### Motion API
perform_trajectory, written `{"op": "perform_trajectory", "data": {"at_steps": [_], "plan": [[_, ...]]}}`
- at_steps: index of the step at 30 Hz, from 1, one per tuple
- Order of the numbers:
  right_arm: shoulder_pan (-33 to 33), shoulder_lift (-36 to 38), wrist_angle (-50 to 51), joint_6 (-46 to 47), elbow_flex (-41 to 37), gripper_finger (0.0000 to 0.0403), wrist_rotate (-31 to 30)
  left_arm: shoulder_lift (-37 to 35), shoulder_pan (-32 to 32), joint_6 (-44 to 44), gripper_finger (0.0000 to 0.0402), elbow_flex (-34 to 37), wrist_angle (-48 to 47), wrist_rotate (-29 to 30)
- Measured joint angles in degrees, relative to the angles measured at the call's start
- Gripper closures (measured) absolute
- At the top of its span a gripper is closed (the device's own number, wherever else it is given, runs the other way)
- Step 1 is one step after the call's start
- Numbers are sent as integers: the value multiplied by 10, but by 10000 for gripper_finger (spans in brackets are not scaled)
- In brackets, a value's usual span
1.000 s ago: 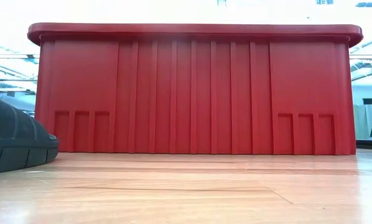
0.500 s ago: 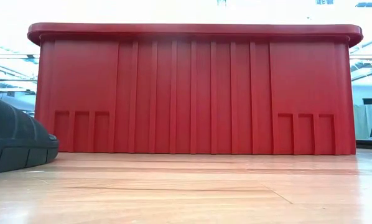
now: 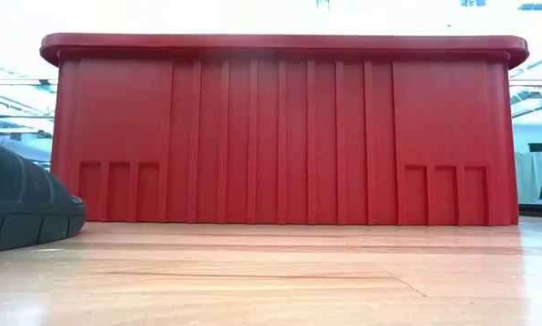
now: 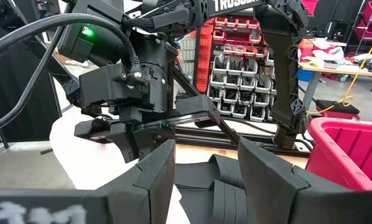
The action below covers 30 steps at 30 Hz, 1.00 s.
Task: Pick and place slides into bin
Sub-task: Put the left pink slide into the red bin
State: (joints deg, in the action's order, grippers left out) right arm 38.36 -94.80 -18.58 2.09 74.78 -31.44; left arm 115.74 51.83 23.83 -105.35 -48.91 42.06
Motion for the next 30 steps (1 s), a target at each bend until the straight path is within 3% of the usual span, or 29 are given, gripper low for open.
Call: {"op": "perform_trajectory", "data": {"at_steps": [30], "plan": [[0,0,0,0,0,238,0,0,0,13,394,0,-6,0]]}}
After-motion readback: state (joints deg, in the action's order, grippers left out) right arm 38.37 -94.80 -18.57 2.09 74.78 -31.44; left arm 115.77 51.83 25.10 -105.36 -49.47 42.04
